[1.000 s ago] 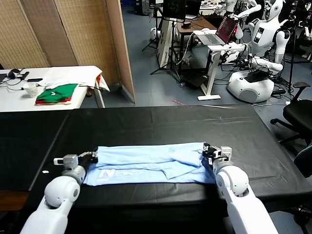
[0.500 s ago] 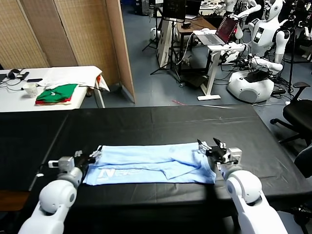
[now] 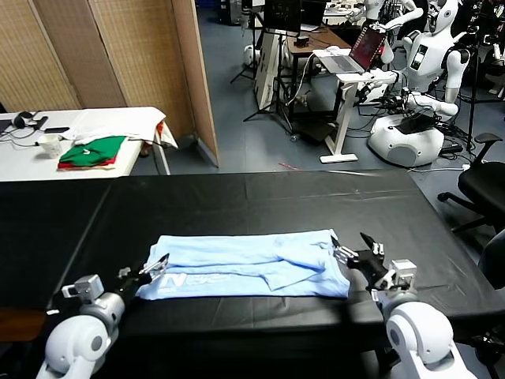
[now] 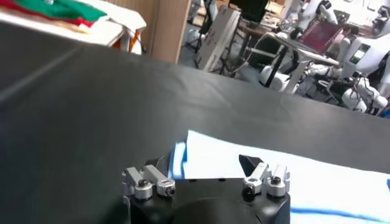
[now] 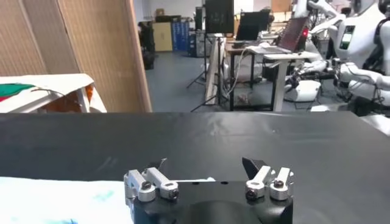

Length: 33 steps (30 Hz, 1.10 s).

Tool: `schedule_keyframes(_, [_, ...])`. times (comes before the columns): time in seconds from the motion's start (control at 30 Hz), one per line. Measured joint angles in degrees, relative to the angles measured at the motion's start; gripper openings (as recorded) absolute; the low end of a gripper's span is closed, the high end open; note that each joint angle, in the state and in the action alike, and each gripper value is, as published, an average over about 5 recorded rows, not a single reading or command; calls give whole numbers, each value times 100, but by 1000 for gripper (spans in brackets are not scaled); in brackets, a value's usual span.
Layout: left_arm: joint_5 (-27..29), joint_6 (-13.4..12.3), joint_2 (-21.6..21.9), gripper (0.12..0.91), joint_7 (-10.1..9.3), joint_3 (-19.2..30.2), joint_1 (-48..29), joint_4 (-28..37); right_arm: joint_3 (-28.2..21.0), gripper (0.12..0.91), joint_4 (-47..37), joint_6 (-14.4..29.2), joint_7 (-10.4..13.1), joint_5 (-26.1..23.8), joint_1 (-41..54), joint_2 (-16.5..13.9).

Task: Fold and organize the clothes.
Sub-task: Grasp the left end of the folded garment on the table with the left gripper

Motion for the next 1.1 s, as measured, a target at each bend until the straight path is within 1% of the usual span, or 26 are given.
schedule_keyframes(0.43, [278,-263,-97,907,152,-32,225,86,-78,907,17,-1,4,-124,-73,108])
schedule_keyframes(0.7, [387,-312,-205,895,202,40,262,84,-104,907,45,-7,-1,-138,-65,119])
schedule_keyframes(0.8, [388,-313,-229,848,203,54,226,134,-114,907,77,-12,-5,-138,-63,120])
schedule_keyframes(0.9, [355,-313,-244,771,202,54,216,177,-120,907,90,-13,-9,-138,-58,126])
schedule_keyframes(1.0, [333,-307,-269,647,197,54,220,192,-118,907,90,-12,-20,-138,-60,128])
schedule_keyframes(1.1, [347,-290,-297,472,193,61,227,192,-110,907,89,-8,-40,-140,-64,129])
